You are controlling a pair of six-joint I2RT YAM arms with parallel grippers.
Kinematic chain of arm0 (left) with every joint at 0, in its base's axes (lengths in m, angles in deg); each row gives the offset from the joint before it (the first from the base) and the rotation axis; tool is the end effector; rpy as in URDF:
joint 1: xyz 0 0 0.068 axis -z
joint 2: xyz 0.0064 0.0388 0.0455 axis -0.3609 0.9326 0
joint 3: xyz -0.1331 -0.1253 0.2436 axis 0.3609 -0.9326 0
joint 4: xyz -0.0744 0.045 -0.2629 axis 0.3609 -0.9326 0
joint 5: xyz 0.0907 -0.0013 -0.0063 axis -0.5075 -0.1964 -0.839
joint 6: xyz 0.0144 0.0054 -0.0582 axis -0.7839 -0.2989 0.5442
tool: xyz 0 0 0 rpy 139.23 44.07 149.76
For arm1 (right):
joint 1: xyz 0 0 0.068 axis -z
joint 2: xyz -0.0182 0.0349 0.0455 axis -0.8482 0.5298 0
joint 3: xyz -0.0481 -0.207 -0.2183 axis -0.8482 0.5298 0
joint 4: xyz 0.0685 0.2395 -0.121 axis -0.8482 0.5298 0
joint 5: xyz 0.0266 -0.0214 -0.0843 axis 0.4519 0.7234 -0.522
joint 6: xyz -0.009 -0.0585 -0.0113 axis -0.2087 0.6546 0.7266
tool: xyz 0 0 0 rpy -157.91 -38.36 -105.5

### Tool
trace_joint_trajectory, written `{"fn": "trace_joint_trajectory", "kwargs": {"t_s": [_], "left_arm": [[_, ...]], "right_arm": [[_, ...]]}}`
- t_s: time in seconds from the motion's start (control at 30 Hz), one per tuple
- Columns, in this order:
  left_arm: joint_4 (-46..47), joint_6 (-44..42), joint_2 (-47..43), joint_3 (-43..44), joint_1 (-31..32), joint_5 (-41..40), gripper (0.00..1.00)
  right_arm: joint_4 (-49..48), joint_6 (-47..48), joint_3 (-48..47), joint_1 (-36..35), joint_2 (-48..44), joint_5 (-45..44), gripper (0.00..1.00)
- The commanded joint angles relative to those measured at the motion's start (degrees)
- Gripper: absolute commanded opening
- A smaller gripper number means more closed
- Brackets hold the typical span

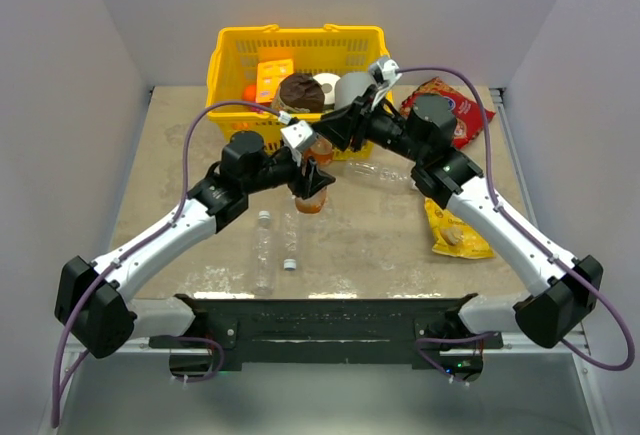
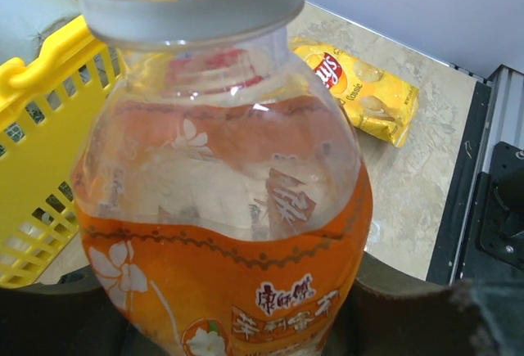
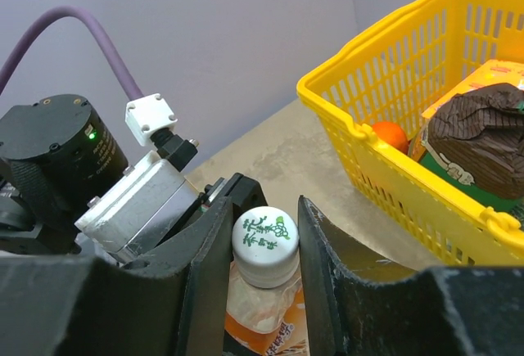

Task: Unscrew the bottle caps
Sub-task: Unscrew the bottle cap from the plastic bottle.

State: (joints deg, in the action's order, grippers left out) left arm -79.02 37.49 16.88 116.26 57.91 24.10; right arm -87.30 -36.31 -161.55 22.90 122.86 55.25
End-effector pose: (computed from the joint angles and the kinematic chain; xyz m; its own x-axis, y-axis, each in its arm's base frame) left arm 0.2362 -0.1994 0.3612 -0.2250 0.1019 -0.9690 0.8558 0.4961 -0.1465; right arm 0.2537 0.2002 0.4652 -0.2482 0.2298 -0.9411 -0.8198 0.4677 0.3304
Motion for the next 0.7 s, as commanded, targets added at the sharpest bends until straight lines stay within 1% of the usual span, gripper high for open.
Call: {"fn": "trace_joint_trajectory", "kwargs": {"t_s": [0.0, 0.1, 0.13, 0.17, 0.2, 0.23, 0.33, 0.37, 0.47, 0.57, 0.6, 0.67], "left_arm": [[2.11, -2.98, -1.76, 0.99, 0.6, 9.83, 0.0], [1.59, -5.35, -2.46, 1.35, 0.51, 17.74, 0.0], [1.58, -5.62, -2.55, 1.52, 0.51, 21.85, 0.0], [1.5, -5.71, -2.64, 1.7, 0.43, 24.07, 0.0], [1.15, -5.88, -2.64, 2.05, 0.43, 26.18, 0.0], [0.97, -5.88, -2.47, 2.4, 0.43, 30.72, 0.0], [0.97, -5.27, -2.2, 3.02, 0.43, 37.07, 0.0], [1.32, -5.01, -2.29, 3.02, 0.51, 38.14, 0.0], [2.55, -3.77, -2.29, 3.02, 0.51, 41.92, 0.0], [3.69, -1.75, -2.03, 2.84, 0.51, 43.95, 0.0], [3.61, -1.49, -1.68, 2.93, 0.51, 44.13, 0.0], [3.61, -1.49, -1.5, 2.93, 0.51, 43.78, 0.0]], "right_arm": [[-0.74, 1.04, -2.97, -0.84, 0.87, 10.43, 0.18], [-0.66, 2.0, -3.24, -0.4, 1.05, 15.96, 0.13], [-0.83, 2.27, -3.15, -0.13, 1.05, 19.11, 0.13], [-1.18, 2.36, -2.54, 0.13, 0.96, 20.88, 0.12], [-2.49, 2.19, -2.19, 1.18, 0.79, 22.9, 0.12], [-3.72, 1.84, -1.66, 1.8, 0.7, 28.06, 0.12], [-8.73, -0.62, 0.62, 3.64, 0.08, 34.15, 0.12], [-9.61, -1.24, 1.32, 3.91, -0.09, 37.39, 0.12], [-11.81, -1.24, 2.29, 4.26, -0.8, 41.8, 0.12], [-14.27, -2.12, 3.26, 4.35, -1.41, 44.01, 0.12], [-15.93, -2.64, 3.53, 4.35, -1.59, 44.54, 0.12], [-16.13, -3.09, 3.62, 4.35, -1.59, 44.37, 0.12]]}}
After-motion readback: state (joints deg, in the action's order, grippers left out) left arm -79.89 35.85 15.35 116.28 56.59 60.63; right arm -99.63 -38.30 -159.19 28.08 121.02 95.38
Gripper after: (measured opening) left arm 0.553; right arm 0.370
